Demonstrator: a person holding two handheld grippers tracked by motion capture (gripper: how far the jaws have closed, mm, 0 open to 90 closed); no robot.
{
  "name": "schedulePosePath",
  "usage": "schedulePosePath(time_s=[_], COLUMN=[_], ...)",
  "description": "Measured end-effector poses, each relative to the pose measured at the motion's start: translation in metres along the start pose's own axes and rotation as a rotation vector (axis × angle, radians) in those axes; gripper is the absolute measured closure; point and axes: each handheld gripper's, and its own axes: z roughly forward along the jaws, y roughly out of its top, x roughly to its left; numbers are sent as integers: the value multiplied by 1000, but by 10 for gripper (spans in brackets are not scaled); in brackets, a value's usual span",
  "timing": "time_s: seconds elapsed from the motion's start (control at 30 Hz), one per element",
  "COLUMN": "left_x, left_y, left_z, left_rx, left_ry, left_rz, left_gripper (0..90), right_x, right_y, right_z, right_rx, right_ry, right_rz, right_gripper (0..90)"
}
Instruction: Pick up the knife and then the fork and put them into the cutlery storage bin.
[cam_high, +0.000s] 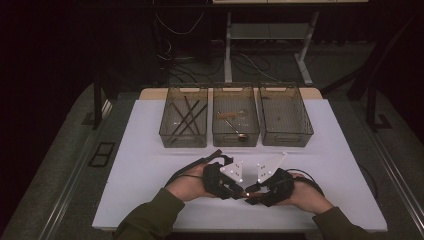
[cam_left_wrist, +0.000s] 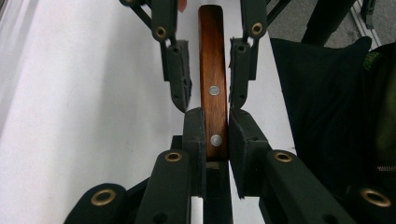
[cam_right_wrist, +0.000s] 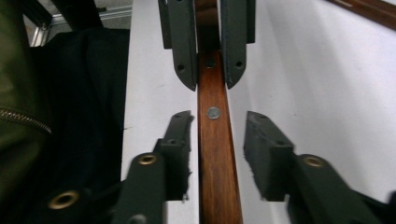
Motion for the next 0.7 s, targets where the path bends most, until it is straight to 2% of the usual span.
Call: schedulePosePath(time_s=[0.17, 0.3, 0.4, 0.5, 0.57, 0.6, 0.67, 0.7], left_x=[0, -1, -1, 0, 0, 1, 1, 2], left_y=[0, 0, 0, -1, -2, -3, -7, -10], left_z=[0, 0, 1, 2, 0, -1, -5, -8], left_rx=[0, -1, 1, -7, -24, -46, -78, -91], left_ry=[2, -2, -7, 0, 26, 41, 50, 63], left_rz=[8, 10, 12, 14, 16, 17, -34, -47], left_gripper=[768, 768, 768, 766, 756, 736, 599, 566], right_x=[0, 2, 0, 1, 0, -1, -2, -2], right_y=[0, 1, 0, 0, 0, -1, -2, -3], right_z=[2, 2, 3, 2, 1, 0, -2, -2], right_rx=[3, 6, 4, 12, 5, 3, -2, -9], right_ry=[14, 20, 27, 22, 16, 6, 1, 7], right_rz=[-18, -17, -35, -11, -9, -6, 17, 38], right_gripper=[737, 747, 753, 756, 757, 757, 757, 757])
